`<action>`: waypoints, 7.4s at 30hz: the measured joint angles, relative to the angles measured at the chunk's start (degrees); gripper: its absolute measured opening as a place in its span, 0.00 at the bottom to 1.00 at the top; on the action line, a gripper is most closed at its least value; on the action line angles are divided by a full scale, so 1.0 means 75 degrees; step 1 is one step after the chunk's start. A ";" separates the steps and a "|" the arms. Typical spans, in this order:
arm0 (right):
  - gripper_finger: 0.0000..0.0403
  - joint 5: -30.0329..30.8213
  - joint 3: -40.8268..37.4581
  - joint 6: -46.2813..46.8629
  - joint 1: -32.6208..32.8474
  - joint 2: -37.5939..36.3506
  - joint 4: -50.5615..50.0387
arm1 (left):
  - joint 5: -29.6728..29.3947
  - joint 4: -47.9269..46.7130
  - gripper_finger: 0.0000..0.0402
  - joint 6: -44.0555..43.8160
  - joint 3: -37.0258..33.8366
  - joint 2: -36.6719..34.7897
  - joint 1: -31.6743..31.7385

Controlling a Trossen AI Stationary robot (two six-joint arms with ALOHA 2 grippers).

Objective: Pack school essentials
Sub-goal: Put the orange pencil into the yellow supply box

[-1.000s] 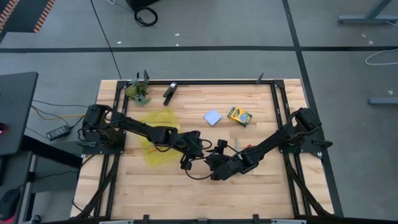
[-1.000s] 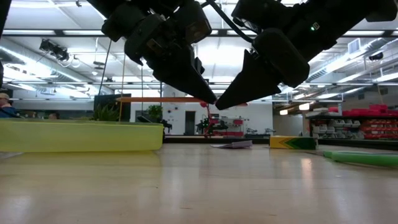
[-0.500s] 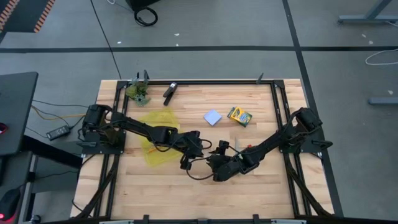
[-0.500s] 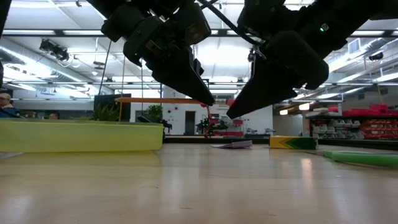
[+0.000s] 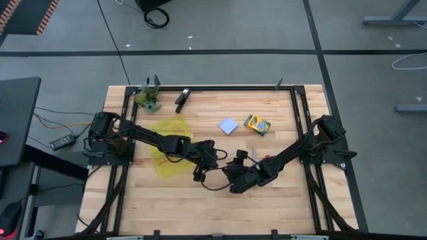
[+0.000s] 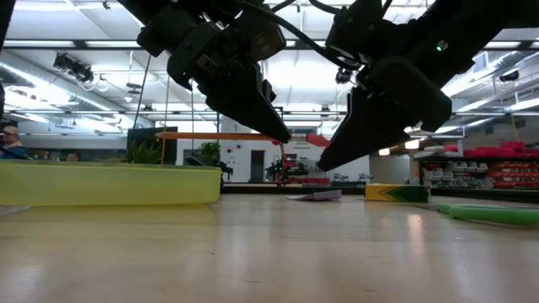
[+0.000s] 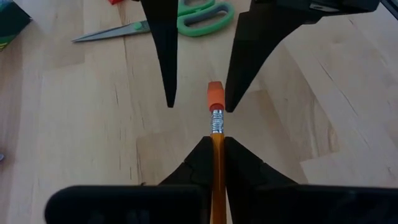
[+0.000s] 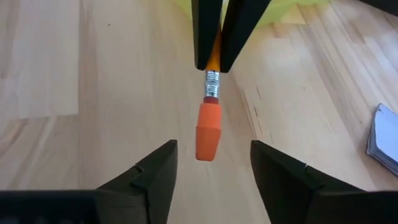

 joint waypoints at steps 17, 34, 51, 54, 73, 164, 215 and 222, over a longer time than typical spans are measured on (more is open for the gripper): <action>0.31 0.0000 0.0050 -0.0066 -0.0006 -0.0006 -0.0066 | -0.0003 -0.0021 0.07 -0.0008 0.0000 0.0000 0.0000; 0.19 -0.0003 0.0067 -0.0072 -0.0003 -0.0006 -0.0050 | -0.0003 -0.0029 0.07 -0.0009 0.0000 0.0000 0.0000; 0.13 -0.0306 0.0297 -0.0313 -0.0113 -0.0006 -0.0069 | 0.0000 -0.0070 0.06 -0.0012 0.0000 0.0000 -0.0003; 0.13 -0.0333 0.0297 -0.0319 -0.0157 -0.0006 -0.0065 | -0.0003 -0.0070 0.07 -0.0009 0.0000 0.0000 -0.0003; 0.13 -0.0427 0.0297 -0.0480 -0.0239 -0.0006 0.0044 | -0.0003 -0.0058 0.06 -0.0003 -0.0003 0.0003 0.0000; 0.16 -0.0341 0.0299 -0.0684 -0.0367 0.0001 0.0525 | 0.0125 0.0279 0.06 -0.0010 0.0014 0.0003 -0.0050; 0.48 -0.0273 0.0291 0.0112 -0.0148 -0.0009 -0.0985 | -0.0375 -0.0527 0.05 -0.0072 -0.0003 -0.0274 -0.0044; 0.48 -0.0057 0.0291 0.0109 -0.0148 -0.0009 -0.1393 | -0.0530 -0.0778 0.05 -0.0168 -0.0003 -0.0385 -0.0045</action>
